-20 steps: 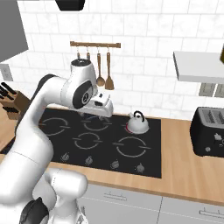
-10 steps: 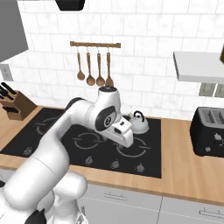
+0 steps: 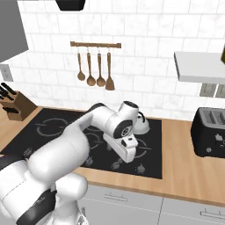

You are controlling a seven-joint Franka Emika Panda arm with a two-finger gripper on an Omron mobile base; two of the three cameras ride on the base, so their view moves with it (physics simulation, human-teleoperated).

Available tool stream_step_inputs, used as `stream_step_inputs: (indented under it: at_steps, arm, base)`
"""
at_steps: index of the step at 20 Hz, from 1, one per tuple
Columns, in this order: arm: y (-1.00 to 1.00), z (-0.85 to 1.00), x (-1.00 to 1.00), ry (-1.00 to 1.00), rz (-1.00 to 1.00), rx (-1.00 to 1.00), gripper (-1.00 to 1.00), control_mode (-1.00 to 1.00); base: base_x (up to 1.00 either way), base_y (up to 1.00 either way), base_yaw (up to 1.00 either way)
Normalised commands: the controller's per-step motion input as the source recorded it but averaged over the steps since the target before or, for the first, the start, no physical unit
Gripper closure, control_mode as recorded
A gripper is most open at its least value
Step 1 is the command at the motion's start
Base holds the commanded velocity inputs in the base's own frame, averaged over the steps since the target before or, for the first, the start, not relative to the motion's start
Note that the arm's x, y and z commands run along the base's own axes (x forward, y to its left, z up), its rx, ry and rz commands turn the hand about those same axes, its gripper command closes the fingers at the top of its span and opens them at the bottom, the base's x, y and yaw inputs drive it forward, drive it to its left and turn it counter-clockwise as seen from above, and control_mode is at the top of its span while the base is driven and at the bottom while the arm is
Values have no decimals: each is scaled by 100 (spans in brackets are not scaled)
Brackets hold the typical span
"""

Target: Turn off the rear right burner of the stove.

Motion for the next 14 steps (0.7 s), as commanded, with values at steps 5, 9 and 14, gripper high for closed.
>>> stream_step_inputs:
  at_steps: [5, 9, 14]
  arm:
    - [12, -22, 14, 0, 0, 0, -100, -100]
    - [1, -42, 12, 0, -4, -8, -100, -100]
    - [2, -45, 15, -5, -7, -8, -100, -100]
  base:
    - [0, 0, 0]
    - [0, 0, 0]
    - [0, 0, 0]
